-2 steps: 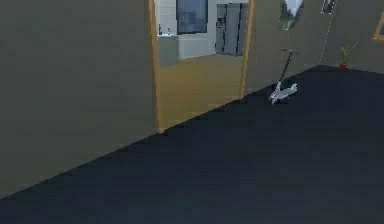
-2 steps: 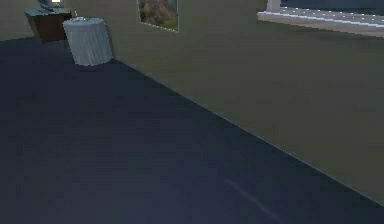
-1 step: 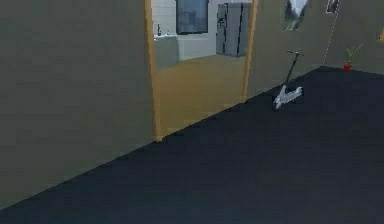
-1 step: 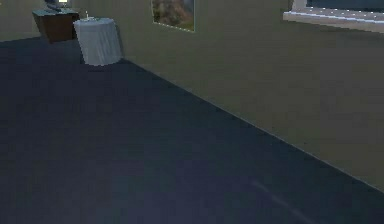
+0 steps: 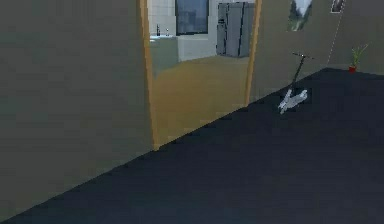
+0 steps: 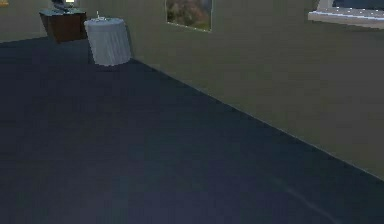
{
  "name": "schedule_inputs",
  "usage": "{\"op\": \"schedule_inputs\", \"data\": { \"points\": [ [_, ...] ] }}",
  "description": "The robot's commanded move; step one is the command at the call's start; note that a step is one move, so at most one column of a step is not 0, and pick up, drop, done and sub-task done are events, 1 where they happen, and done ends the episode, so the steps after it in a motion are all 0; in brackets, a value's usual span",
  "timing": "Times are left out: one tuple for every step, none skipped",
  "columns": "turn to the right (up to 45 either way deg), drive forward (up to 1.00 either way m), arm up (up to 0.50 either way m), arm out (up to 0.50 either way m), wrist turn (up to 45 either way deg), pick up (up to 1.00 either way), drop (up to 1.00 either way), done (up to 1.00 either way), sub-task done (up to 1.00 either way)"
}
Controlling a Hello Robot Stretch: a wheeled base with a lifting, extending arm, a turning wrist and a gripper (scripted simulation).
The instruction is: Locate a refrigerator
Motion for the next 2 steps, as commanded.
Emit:
{"op": "schedule_inputs", "data": {
  "points": [
    [3.0,0.0,0.0,0.0,0.0,0.0,0.0,0.0,0.0],
    [0.0,1.0,0.0,0.0,0.0,0.0,0.0,0.0,0.0]
  ]
}}
